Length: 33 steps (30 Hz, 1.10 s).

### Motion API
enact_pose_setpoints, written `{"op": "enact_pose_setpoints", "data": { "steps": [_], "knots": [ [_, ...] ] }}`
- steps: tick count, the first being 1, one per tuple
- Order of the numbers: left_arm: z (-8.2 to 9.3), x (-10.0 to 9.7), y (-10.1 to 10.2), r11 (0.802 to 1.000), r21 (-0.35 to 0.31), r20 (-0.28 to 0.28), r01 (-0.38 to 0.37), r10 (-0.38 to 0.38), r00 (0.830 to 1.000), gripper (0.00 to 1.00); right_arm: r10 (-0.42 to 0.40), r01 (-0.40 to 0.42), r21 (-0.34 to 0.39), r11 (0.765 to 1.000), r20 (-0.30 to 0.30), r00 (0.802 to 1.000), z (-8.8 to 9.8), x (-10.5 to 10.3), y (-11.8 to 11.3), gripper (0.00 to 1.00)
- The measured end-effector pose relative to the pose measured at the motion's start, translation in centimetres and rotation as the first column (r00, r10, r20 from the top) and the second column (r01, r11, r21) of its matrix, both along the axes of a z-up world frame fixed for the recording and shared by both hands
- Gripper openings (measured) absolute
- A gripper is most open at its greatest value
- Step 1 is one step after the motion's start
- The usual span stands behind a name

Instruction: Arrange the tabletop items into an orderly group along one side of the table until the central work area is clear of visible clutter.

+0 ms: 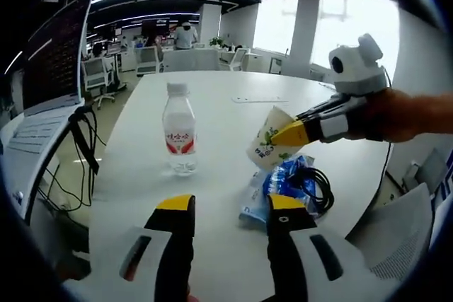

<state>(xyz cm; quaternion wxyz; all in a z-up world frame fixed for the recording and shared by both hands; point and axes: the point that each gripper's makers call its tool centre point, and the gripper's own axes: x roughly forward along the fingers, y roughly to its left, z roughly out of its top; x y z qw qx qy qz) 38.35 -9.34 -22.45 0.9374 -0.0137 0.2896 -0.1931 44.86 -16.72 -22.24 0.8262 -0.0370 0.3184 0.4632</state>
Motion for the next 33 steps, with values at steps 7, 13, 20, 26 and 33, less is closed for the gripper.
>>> {"op": "enact_pose_setpoints", "data": {
  "steps": [7,13,20,26,33],
  "knots": [
    [-0.2,-0.3,-0.1,1.0,-0.018,-0.005,0.001,-0.002,1.0,0.39,0.043,-0.04,-0.097,0.995,0.029,0.999,-1.1,1.5,0.7,0.0],
    [-0.1,-0.4,-0.3,0.999,-0.034,-0.002,-0.002,0.002,1.0,0.39,0.08,-0.071,-0.168,0.983,0.048,0.996,-2.1,2.6,1.3,0.0],
    [-0.3,-0.4,-0.4,1.0,-0.023,0.004,-0.001,0.001,1.0,0.38,0.151,-0.132,-0.251,0.959,0.059,0.987,-3.7,3.5,1.8,0.0],
    [0.2,-0.3,-0.5,0.999,-0.036,0.015,-0.01,0.011,1.0,0.38,0.227,-0.201,-0.313,0.928,0.051,0.972,-5.1,3.6,2.2,0.0],
    [0.2,-0.7,-0.9,0.999,-0.034,0.016,-0.001,0.002,1.0,0.38,0.272,-0.231,-0.371,0.9,0.063,0.96,-6.1,4.6,2.4,0.0]
  ]
}}
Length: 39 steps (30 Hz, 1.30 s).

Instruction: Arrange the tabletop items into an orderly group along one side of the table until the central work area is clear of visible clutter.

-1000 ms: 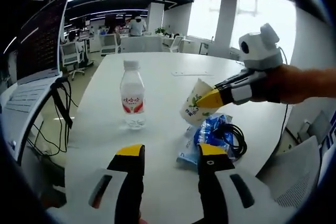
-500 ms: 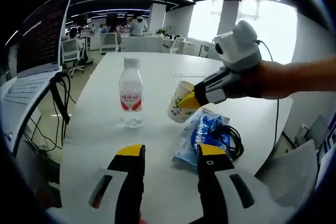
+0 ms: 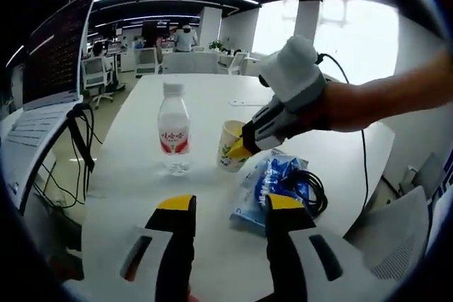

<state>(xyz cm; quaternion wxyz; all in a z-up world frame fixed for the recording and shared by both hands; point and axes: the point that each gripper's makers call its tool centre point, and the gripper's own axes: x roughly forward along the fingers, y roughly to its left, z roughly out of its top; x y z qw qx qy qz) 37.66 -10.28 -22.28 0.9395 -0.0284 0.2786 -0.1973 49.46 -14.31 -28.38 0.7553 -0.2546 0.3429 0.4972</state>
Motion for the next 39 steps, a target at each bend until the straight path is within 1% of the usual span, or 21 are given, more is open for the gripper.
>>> {"op": "enact_pose_setpoints", "data": {
  "steps": [5,8,12,17,21,27,33,39],
  "knots": [
    [-0.1,-0.2,0.1,1.0,-0.002,-0.005,-0.004,0.004,1.0,0.38,0.041,-0.039,-0.049,0.998,0.035,0.999,-0.4,0.4,0.4,0.0],
    [0.0,-0.3,0.3,1.0,-0.004,-0.006,-0.011,0.011,1.0,0.38,0.054,-0.052,-0.058,0.997,0.036,0.998,-0.8,0.6,0.8,0.0],
    [0.0,-0.5,0.4,1.0,-0.007,-0.008,-0.014,0.014,1.0,0.38,0.079,-0.074,-0.086,0.994,0.052,0.995,-1.3,0.9,1.1,0.0],
    [-0.3,-0.8,0.1,1.0,-0.007,-0.014,-0.009,0.009,1.0,0.38,0.118,-0.11,-0.112,0.988,0.07,0.991,-1.4,1.0,1.9,0.0],
    [-0.5,-0.8,-0.1,1.0,-0.009,-0.016,-0.009,0.009,1.0,0.38,0.133,-0.123,-0.121,0.985,0.076,0.988,-1.6,1.4,2.3,0.0],
    [-0.4,-0.7,0.1,1.0,-0.013,-0.013,-0.023,0.023,1.0,0.38,0.153,-0.14,-0.135,0.981,0.09,0.984,-1.5,1.3,2.6,0.0],
    [-0.4,-0.6,0.2,1.0,-0.008,-0.011,-0.027,0.027,1.0,0.38,0.143,-0.129,-0.139,0.982,0.098,0.985,-1.8,2.0,2.5,0.01],
    [-0.4,-0.9,0.1,1.0,-0.005,-0.012,-0.024,0.024,1.0,0.37,0.14,-0.125,-0.136,0.983,0.107,0.984,-1.3,1.7,2.6,0.03]
  ]
}}
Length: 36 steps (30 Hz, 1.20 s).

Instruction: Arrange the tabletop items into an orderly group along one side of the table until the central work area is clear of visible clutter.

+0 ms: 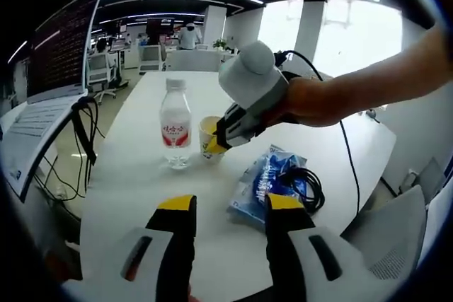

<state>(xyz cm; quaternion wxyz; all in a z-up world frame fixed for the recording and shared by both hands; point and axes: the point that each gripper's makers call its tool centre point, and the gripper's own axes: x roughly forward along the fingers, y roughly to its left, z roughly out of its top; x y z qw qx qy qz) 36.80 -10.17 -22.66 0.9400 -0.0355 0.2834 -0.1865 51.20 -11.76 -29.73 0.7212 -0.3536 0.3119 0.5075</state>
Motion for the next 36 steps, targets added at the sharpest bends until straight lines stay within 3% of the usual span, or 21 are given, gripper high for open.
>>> {"op": "enact_pose_setpoints", "data": {
  "steps": [15,24,28,32,36],
  "knots": [
    [0.4,0.0,-0.6,1.0,0.004,0.007,0.015,-0.015,1.0,0.37,-0.035,0.034,0.046,0.998,0.008,0.999,1.9,-0.3,-0.6,0.11],
    [0.8,0.0,-1.2,1.0,0.003,0.013,0.029,-0.029,0.999,0.37,-0.073,0.075,0.094,0.993,-0.023,0.997,2.3,-0.3,-1.3,0.13],
    [1.0,-0.1,-1.4,1.0,0.001,0.017,0.032,-0.032,0.999,0.37,-0.115,0.122,0.145,0.982,-0.051,0.992,3.2,-0.3,-1.8,0.14],
    [1.1,-0.2,-1.7,0.999,0.0,0.016,0.037,-0.037,0.999,0.37,-0.193,0.211,0.252,0.944,-0.094,0.977,5.0,0.1,-2.2,0.14],
    [1.1,-0.4,-2.2,0.999,0.001,0.014,0.05,-0.05,0.999,0.37,-0.215,0.234,0.278,0.932,-0.095,0.972,6.0,0.3,-3.6,0.13]
  ]
}}
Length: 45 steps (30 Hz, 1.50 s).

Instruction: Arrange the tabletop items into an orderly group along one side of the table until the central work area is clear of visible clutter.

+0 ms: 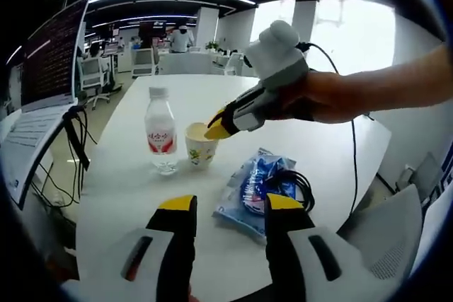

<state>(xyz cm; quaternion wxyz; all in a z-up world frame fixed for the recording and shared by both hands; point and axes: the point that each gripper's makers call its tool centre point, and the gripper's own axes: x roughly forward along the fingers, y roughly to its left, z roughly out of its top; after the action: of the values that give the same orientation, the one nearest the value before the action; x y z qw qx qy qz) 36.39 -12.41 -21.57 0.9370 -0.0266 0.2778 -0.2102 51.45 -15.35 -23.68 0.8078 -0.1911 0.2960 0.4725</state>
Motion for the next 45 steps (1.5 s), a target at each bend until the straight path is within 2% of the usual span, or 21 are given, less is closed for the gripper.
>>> {"op": "enact_pose_setpoints", "data": {
  "steps": [3,6,21,35,42,45],
  "knots": [
    [0.1,-0.1,-0.5,1.0,0.007,0.0,0.014,-0.014,1.0,0.37,-0.024,0.024,0.024,0.999,-0.001,1.0,0.6,-0.2,-0.7,0.13],
    [0.3,-0.1,-0.9,1.0,0.006,0.0,0.026,-0.026,1.0,0.37,-0.072,0.072,0.06,0.996,-0.012,0.997,1.1,-0.5,-2.6,0.14],
    [0.7,0.6,-2.6,0.998,0.014,0.006,0.06,-0.06,0.998,0.37,-0.203,0.205,0.083,0.975,-0.033,0.979,1.1,-2.3,-9.8,0.14],
    [0.4,0.1,-3.3,0.997,0.03,-0.005,0.078,-0.078,0.997,0.37,-0.29,0.294,0.127,0.947,-0.044,0.956,1.4,-3.5,-12.7,0.13],
    [0.2,-0.3,-3.4,0.996,0.035,-0.013,0.085,-0.085,0.996,0.37,-0.307,0.312,0.124,0.942,-0.061,0.95,0.6,-4.5,-13.9,0.13],
    [0.1,-0.3,-3.4,0.996,0.034,-0.014,0.084,-0.083,0.996,0.37,-0.33,0.338,0.128,0.932,-0.08,0.941,0.0,-5.2,-14.8,0.13]
  ]
}}
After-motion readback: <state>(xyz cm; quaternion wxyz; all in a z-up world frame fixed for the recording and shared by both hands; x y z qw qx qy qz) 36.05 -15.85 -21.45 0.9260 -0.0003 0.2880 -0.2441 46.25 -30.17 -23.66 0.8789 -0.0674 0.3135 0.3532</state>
